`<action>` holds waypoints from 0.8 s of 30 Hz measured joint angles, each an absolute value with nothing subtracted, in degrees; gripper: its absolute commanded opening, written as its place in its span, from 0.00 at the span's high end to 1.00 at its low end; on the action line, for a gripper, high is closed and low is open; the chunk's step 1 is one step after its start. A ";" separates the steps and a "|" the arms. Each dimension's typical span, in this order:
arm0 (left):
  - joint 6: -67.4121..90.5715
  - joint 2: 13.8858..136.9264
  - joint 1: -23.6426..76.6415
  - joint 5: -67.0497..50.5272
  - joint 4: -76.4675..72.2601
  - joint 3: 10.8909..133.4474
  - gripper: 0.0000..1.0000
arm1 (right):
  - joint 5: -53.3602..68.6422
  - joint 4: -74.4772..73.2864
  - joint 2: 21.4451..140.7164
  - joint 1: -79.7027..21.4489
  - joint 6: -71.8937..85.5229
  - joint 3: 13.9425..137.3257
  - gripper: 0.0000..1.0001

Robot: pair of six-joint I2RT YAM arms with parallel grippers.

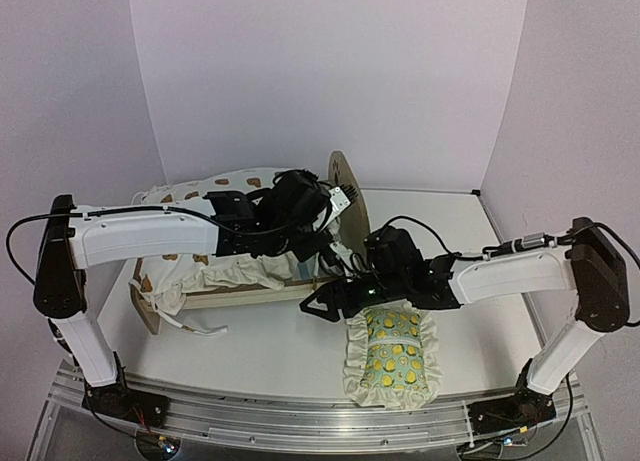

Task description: Set up the pet bed

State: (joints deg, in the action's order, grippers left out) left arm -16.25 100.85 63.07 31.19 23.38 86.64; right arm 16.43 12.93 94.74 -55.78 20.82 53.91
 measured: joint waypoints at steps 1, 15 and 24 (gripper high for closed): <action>-16.25 100.74 63.07 31.18 23.23 86.45 1.00 | 16.44 13.84 94.74 -55.93 20.86 53.91 0.37; -16.49 99.15 63.11 31.23 22.15 86.41 1.00 | 17.49 18.16 94.41 -57.08 23.06 53.67 0.36; -16.51 98.87 63.26 30.58 21.06 86.41 1.00 | 10.86 15.73 92.84 -57.67 16.03 53.30 0.34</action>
State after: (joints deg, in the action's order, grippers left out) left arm -16.51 98.87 63.26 30.58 21.06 86.41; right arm 10.86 15.73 92.84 -57.67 16.03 53.30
